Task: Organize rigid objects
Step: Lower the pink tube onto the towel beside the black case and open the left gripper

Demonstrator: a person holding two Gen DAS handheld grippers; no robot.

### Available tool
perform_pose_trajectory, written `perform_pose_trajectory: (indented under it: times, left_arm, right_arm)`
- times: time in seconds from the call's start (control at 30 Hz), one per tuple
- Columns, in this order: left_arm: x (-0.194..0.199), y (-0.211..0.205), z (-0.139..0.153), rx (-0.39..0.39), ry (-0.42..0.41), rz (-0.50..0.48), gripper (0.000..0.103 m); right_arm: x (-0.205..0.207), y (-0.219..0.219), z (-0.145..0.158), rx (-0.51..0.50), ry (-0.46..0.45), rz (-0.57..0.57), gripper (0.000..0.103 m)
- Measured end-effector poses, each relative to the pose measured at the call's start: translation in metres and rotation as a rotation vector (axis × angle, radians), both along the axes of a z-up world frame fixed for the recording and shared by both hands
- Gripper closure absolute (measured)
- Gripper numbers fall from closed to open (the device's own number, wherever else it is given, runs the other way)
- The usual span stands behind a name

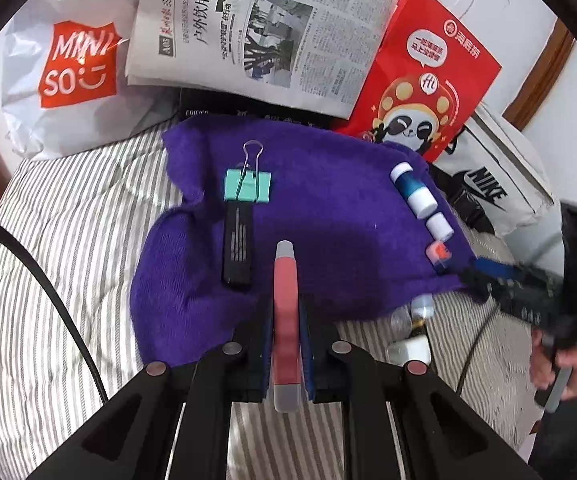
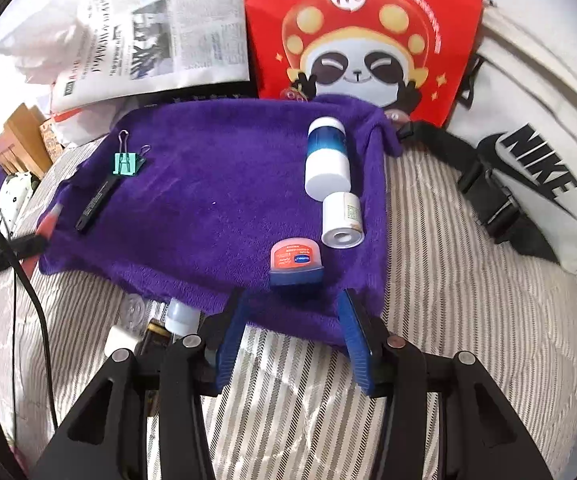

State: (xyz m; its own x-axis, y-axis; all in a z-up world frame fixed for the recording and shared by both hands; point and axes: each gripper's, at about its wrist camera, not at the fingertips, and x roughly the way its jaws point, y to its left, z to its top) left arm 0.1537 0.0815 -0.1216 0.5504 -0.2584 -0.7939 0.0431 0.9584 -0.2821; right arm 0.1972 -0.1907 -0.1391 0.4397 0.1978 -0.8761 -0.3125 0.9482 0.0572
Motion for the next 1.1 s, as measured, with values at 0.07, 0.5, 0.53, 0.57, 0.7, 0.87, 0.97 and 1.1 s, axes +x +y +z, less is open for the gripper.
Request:
perform_pose_trajectory:
  times: [0.07, 0.5, 0.53, 0.57, 0.7, 0.87, 0.97, 1.1]
  left_arm:
    - [0.007, 0.000, 0.001, -0.006, -0.007, 0.002, 0.091]
    - [0.043, -0.003, -0.013, 0.028, -0.002, 0.022, 0.091]
    - [0.045, -0.004, -0.016, 0.029, 0.003, 0.022, 0.091]
    - [0.048, -0.004, -0.019, 0.025, 0.010, 0.022, 0.091]
    - [0.057, -0.005, -0.027, 0.030, 0.024, 0.026, 0.091]
    - [0.072, -0.006, -0.032, 0.041, 0.039, 0.028, 0.091]
    - [0.079, -0.010, -0.035, 0.044, 0.045, 0.017, 0.091]
    - [0.081, -0.019, -0.044, 0.106, 0.051, 0.004, 0.091]
  right_arm:
    - [-0.006, 0.001, 0.001, 0.002, -0.009, 0.012, 0.056]
    - [-0.031, 0.010, 0.011, 0.036, -0.106, 0.043, 0.056]
    - [-0.034, 0.010, 0.012, 0.036, -0.107, 0.039, 0.056]
    - [-0.036, 0.009, 0.012, 0.038, -0.104, 0.034, 0.056]
    - [-0.042, 0.006, 0.013, 0.059, -0.093, 0.022, 0.056]
    - [-0.048, 0.007, 0.019, 0.079, -0.099, 0.027, 0.056]
    - [-0.050, 0.008, 0.020, 0.083, -0.095, 0.034, 0.056]
    - [-0.053, 0.008, 0.018, 0.075, -0.085, 0.042, 0.056]
